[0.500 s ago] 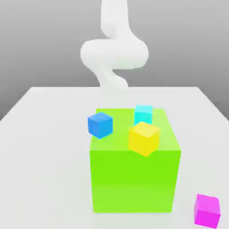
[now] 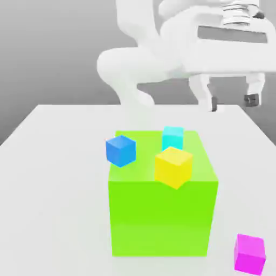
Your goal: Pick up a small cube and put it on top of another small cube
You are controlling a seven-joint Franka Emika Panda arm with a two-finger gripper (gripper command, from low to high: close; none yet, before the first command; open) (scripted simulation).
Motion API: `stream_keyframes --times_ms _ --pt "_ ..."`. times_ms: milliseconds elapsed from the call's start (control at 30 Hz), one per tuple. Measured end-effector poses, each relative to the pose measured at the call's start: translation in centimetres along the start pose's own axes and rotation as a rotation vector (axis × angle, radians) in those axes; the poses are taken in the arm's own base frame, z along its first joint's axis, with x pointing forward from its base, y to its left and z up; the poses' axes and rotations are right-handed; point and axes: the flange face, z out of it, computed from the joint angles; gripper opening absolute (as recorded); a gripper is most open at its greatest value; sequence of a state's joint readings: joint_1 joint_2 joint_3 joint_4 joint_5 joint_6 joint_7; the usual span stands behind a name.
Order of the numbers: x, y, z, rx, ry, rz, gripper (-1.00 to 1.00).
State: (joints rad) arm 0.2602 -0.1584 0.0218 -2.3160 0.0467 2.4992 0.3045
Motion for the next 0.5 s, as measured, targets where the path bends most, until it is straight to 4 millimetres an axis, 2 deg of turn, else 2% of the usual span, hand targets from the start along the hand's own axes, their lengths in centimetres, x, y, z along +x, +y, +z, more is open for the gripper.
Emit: stream_keyframes --times_ms 167,300,400,500 --pt "-3.4 -4.1 9.1 -0.014 -0.132 -0.222 0.00" --pt "-6.8 -5.4 16.0 -0.032 -0.234 -0.374 0.00" --pt "-10.1 -6.4 20.9 -0.043 -0.311 -0.496 0.00" --pt "-12.2 -6.4 25.2 -0.046 -0.340 -0.544 0.00"
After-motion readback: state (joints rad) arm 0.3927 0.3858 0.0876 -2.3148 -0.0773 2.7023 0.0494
